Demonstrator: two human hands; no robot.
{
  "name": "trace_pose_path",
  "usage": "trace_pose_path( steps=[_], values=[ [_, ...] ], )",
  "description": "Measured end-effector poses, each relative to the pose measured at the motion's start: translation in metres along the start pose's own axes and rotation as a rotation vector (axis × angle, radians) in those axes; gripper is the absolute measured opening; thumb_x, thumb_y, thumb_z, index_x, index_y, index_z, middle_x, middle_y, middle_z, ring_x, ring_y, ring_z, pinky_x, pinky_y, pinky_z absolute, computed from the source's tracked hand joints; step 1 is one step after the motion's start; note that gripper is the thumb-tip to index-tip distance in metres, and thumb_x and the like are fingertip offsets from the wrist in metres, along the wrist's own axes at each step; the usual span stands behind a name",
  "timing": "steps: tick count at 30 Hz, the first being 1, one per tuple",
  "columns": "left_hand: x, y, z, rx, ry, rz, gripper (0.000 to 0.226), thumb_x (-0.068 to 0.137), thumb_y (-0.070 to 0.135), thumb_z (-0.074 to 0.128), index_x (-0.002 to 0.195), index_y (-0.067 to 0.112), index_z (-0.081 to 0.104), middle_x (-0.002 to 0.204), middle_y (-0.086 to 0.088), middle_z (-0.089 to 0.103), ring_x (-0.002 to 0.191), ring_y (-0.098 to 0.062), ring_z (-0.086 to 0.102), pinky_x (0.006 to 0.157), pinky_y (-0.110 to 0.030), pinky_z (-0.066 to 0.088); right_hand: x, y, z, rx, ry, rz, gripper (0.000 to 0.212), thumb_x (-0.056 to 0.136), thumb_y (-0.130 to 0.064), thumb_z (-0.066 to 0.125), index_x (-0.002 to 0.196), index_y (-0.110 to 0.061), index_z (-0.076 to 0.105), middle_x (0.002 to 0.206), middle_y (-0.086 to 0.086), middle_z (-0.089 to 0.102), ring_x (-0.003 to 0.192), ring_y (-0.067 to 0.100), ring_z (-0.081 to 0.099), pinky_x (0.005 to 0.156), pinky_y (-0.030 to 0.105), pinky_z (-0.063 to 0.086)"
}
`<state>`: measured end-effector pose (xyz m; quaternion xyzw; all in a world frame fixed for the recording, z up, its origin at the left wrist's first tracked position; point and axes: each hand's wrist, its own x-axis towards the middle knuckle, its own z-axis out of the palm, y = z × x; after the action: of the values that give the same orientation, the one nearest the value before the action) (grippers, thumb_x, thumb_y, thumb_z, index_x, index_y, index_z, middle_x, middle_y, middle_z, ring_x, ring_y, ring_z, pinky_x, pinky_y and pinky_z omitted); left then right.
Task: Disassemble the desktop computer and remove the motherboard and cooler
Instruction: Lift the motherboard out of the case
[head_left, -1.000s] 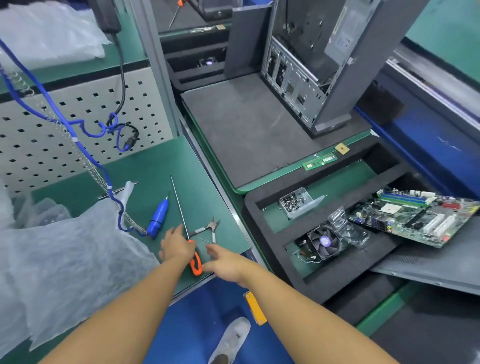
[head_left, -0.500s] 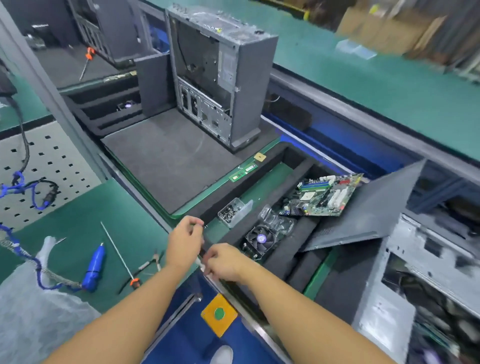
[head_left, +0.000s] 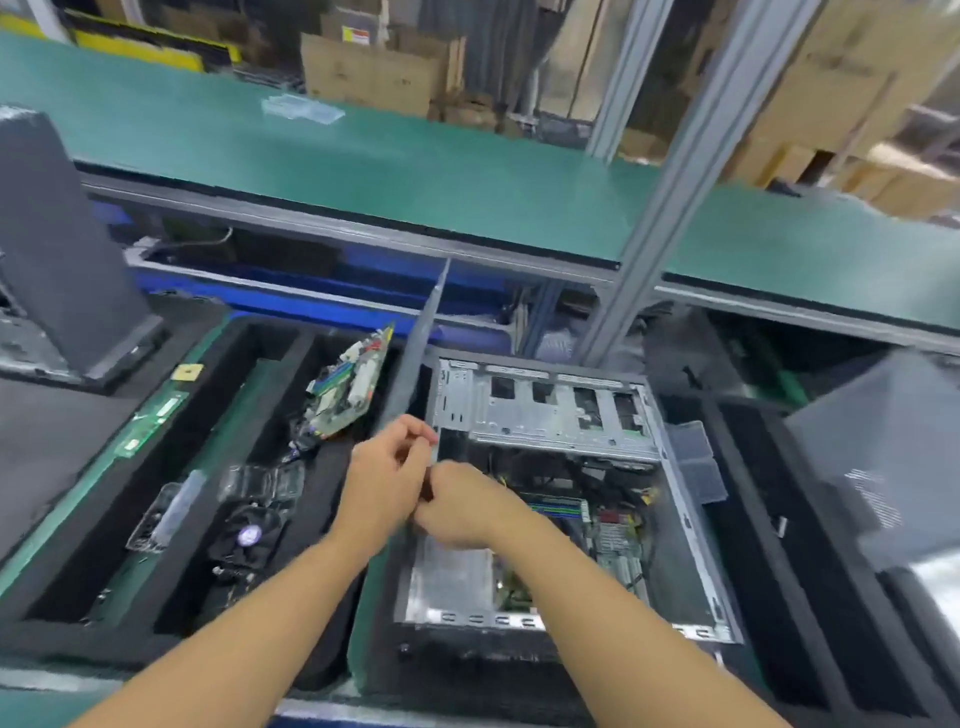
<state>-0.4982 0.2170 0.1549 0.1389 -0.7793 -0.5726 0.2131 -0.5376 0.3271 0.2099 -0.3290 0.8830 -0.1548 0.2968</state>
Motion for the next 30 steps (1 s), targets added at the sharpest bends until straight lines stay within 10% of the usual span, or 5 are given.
trace_pose_path(
  steps=[4, 11, 17, 30],
  values=[
    [0.002, 0.012, 0.062, 0.174, -0.19, 0.054, 0.024, 0.089, 0.013, 0.055, 0.08, 0.034, 0.064, 0.07, 0.012, 0.066, 0.067, -0.004, 0.061, 0.059, -0.011, 0.043, -0.03, 0.07, -0.018, 0.056, 0.057, 0.087, 0.022, 0.091, -0.018, 0.046, 0.092, -0.007, 0.065, 0.091, 0.013, 0.07, 0.082, 0.033, 0.065, 0.074, 0.042, 0.055],
    [0.006, -0.007, 0.12, 1.019, -0.623, 0.086, 0.021, 0.091, 0.031, 0.048, 0.106, 0.034, 0.063, 0.112, 0.01, 0.062, 0.106, -0.016, 0.059, 0.092, -0.038, 0.042, -0.041, 0.187, -0.01, -0.125, 0.003, 0.257, 0.051, 0.092, -0.035, 0.063, 0.135, -0.013, 0.046, 0.135, 0.015, 0.047, 0.119, 0.035, 0.05, 0.097, 0.044, 0.047],
    [-0.004, -0.018, 0.128, 1.07, -0.347, 0.121, 0.023, 0.093, 0.036, 0.039, 0.091, 0.035, 0.062, 0.093, 0.016, 0.065, 0.085, -0.008, 0.059, 0.081, -0.034, 0.042, -0.022, 0.216, 0.033, -0.401, -0.046, -0.008, 0.108, 0.077, -0.054, 0.078, 0.154, -0.015, 0.013, 0.151, 0.014, 0.028, 0.139, 0.037, 0.028, 0.107, 0.052, 0.04],
    [-0.007, -0.019, 0.127, 0.935, -0.165, 0.057, 0.018, 0.092, 0.027, 0.046, 0.082, 0.031, 0.061, 0.074, 0.017, 0.057, 0.066, -0.009, 0.055, 0.075, -0.033, 0.046, -0.009, 0.223, 0.044, -0.421, 0.075, -0.173, 0.104, 0.071, -0.049, 0.082, 0.151, -0.013, 0.026, 0.133, 0.013, 0.04, 0.122, 0.032, 0.038, 0.097, 0.047, 0.047]
  ],
)
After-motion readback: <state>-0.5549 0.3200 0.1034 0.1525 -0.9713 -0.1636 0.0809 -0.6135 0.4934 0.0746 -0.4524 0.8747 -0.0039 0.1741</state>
